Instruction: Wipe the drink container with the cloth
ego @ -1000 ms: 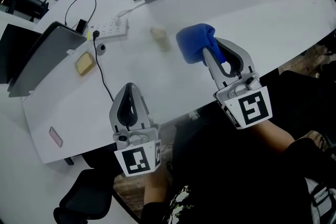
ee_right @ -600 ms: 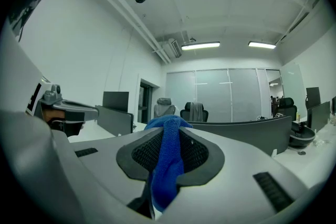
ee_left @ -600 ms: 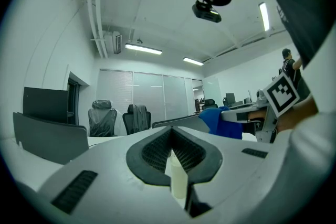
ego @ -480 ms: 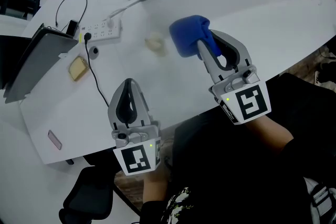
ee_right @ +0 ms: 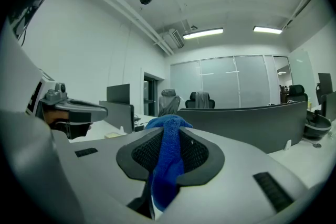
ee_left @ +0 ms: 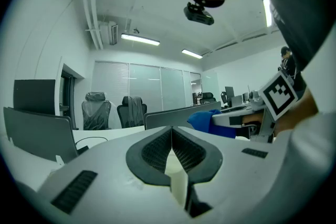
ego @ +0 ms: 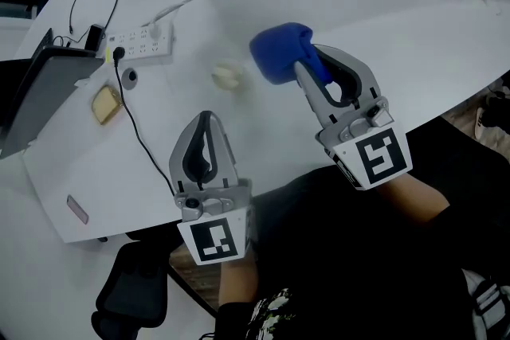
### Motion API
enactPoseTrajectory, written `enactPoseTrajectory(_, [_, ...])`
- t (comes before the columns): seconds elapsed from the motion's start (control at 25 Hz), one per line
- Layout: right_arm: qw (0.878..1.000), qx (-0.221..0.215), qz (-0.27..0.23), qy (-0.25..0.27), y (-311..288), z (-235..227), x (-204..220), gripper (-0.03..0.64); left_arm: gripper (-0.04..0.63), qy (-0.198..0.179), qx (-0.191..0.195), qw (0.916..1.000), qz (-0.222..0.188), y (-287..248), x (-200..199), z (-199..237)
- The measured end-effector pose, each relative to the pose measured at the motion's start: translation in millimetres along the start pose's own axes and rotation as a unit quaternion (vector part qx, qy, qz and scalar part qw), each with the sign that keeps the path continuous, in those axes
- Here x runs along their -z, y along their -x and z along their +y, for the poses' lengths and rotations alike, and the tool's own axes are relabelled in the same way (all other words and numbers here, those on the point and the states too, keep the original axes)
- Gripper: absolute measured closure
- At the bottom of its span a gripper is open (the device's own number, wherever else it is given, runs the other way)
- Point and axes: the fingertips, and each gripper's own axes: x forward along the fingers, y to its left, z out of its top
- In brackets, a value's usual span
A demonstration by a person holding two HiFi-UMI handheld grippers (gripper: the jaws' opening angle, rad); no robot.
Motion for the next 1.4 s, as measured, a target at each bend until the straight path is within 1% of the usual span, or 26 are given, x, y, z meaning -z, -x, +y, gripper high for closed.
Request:
enactPoseTrajectory(0.12, [1.000,-0.010,0.016,-0.002,-9,1,11,0.545,0.591,0.002,0.007,0.9998,0.016,-9,13,-2])
enactPoseTrajectory(0.28, [0.999,-0.014,0.030,-0.001,-22,5,22,0.545,0.588,-0.003,0.035,0.9988,0.034,-18,32,-3])
enactPoseTrajectory(0.32, [0.999,-0.009,0.032,-0.002,-25,4,24,0.545,0.552,-0.003,0.045,0.9983,0.038,-21,37,-4])
enactPoseTrajectory(0.36, [0.999,-0.004,0.036,-0.003,-26,2,26,0.545,0.466,-0.003,0.054,0.9975,0.044,-25,42,-6])
enactPoseTrajectory(0.4, [0.999,-0.001,0.040,-0.005,-27,1,28,0.545,0.418,-0.003,0.063,0.9967,0.051,-29,48,-7])
enactPoseTrajectory(0.48, [0.999,0.001,0.052,-0.009,-27,1,36,0.545,0.362,-0.007,0.073,0.9955,0.060,-37,58,-7])
enactPoseTrajectory(0.56, [0.998,0.002,0.060,-0.011,-29,-1,44,0.545,0.332,-0.010,0.076,0.9946,0.070,-47,67,-6])
enactPoseTrajectory(0.68, [0.997,0.009,0.077,-0.020,-28,-4,54,0.545,0.316,-0.015,0.087,0.9927,0.083,-59,75,-9])
enactPoseTrajectory(0.76, [0.996,0.007,0.086,-0.025,-29,-4,59,0.546,0.310,-0.018,0.088,0.9924,0.084,-66,75,-9])
enactPoseTrajectory(0.84, [0.996,-0.003,0.089,-0.030,-31,-1,63,0.546,0.308,-0.023,0.080,0.9931,0.082,-72,75,-7])
enactPoseTrajectory(0.92, [0.995,-0.016,0.092,-0.039,-33,3,68,0.546,0.308,-0.036,0.078,0.9929,0.082,-76,74,-6])
enactPoseTrajectory(1.04, [0.993,-0.038,0.099,-0.048,-36,9,77,0.548,0.310,-0.048,0.092,0.9915,0.078,-83,71,-12])
enactPoseTrajectory(1.12, [0.992,-0.055,0.101,-0.052,-40,14,82,0.548,0.310,-0.048,0.100,0.9909,0.076,-85,73,-14])
enactPoseTrajectory(1.28, [0.989,-0.086,0.102,-0.066,-46,25,87,0.548,0.322,-0.031,0.112,0.9904,0.075,-86,75,-18])
enactPoseTrajectory(1.4, [0.986,-0.108,0.099,-0.079,-48,31,89,0.548,0.325,-0.025,0.120,0.9898,0.072,-85,75,-18])
